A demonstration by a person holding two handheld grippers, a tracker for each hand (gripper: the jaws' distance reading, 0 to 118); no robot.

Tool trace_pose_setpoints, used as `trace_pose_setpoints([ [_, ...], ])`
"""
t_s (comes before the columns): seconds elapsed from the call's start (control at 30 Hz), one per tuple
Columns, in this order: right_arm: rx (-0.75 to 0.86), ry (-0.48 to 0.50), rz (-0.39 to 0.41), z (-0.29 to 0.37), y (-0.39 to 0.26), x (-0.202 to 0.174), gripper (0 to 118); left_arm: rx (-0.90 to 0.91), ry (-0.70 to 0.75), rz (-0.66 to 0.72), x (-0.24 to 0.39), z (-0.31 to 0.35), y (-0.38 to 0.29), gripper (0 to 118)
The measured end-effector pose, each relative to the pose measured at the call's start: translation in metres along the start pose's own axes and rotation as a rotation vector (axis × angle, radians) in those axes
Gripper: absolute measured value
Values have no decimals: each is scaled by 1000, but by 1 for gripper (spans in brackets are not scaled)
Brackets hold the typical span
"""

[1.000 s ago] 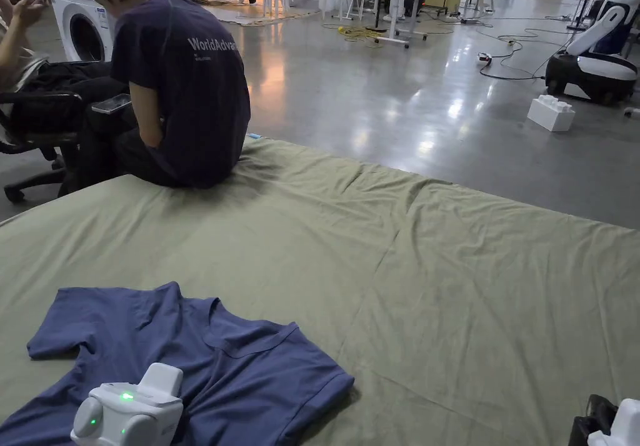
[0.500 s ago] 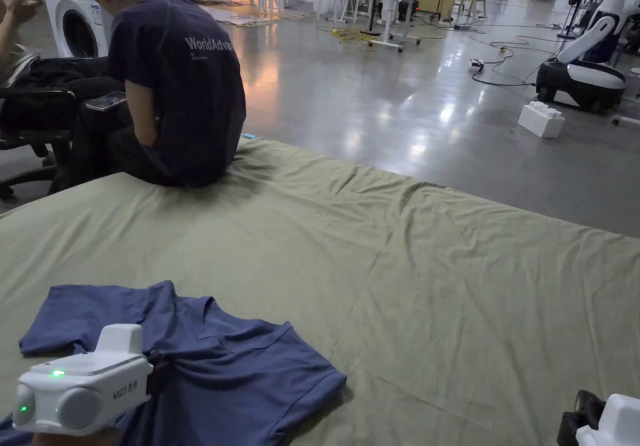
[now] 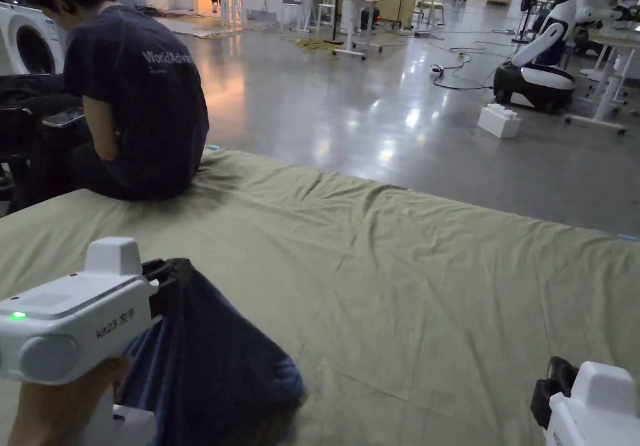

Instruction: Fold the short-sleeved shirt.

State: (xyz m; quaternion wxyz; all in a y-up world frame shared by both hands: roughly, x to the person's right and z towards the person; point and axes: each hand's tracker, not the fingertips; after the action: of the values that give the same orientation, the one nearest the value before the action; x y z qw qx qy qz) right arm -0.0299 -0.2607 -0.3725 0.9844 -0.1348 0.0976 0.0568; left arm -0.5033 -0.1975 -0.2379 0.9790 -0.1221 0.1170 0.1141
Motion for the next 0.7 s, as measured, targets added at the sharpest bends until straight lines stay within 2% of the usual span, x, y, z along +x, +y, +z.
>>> trace_pose_setpoints([
  [0.2, 49, -38, -25, 16, 9, 31, 0, 80, -151, -37, 75, -2, 51, 4],
  [0.37, 79, -91, -44, 30, 15, 66, 0, 107, -284, -71, 162, 2, 75, 4],
  [0.7, 109, -230, -82, 66, 12, 144, 0, 46, -558, -112, 315, -38, 63, 4],
])
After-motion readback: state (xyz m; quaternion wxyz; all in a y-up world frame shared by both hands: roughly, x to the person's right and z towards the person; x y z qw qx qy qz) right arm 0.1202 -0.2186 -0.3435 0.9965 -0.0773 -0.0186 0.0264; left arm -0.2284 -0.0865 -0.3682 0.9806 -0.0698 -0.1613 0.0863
